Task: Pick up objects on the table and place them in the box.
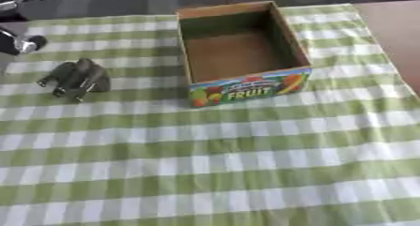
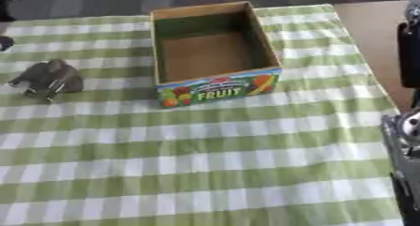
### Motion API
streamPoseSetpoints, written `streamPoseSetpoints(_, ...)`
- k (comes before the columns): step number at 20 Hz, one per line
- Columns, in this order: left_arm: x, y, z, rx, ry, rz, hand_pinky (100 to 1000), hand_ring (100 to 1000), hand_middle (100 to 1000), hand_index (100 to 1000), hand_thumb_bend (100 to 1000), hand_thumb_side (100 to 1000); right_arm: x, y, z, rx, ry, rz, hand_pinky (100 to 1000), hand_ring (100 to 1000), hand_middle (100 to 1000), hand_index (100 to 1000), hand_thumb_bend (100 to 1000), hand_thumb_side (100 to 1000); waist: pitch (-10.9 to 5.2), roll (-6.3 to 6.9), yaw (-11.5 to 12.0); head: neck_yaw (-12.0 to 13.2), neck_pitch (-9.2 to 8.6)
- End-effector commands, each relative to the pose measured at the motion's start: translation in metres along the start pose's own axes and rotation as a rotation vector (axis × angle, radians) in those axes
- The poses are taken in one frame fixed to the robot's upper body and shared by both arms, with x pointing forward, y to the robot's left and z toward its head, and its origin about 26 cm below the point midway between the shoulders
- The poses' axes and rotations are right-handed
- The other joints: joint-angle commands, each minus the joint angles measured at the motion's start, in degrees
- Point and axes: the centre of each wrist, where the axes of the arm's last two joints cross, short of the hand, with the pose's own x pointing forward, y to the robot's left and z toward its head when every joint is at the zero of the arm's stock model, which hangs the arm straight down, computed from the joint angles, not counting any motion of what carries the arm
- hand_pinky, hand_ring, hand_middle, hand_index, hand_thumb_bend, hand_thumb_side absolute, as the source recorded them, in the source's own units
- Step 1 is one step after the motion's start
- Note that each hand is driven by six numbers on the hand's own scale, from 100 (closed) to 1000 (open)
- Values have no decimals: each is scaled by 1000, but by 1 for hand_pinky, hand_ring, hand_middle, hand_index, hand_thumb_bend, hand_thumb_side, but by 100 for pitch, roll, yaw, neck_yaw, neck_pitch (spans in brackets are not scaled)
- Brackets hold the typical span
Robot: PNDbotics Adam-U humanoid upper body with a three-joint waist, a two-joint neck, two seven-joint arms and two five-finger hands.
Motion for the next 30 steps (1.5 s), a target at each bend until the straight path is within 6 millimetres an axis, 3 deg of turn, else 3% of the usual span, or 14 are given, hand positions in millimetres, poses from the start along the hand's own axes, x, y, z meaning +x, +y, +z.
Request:
streamPoseSetpoints(1, -7, 5, -2, -69, 11, -46, 934, 865, 795, 965, 428, 314, 5, -3, -5, 4, -29, -6, 798, 617, 680, 791, 100, 672, -89, 8, -21, 27, -95)
streamPoseSetpoints(10, -4, 0, -11, -216, 0, -138, 954, 890, 843, 1000, 490, 282, 5, -3, -3, 8, -22, -9, 798, 615, 677, 787, 100, 667, -63, 38, -56, 54, -124)
streamPoseSetpoints(14, -4, -1, -12, -247, 17, -179, 957, 879, 808, 1000, 532, 292, 5, -2, -2, 9, -18, -11, 798, 615, 676, 786, 100, 666, -38, 44, -85, 80, -147)
streamPoseSetpoints(30, -3, -31, -20, -278, 62, -100, 903, 852, 794, 966, 520, 311, 5, -1, -2, 10, -10, -19, 800, 614, 675, 785, 100, 667, 54, 24, -170, 141, -206)
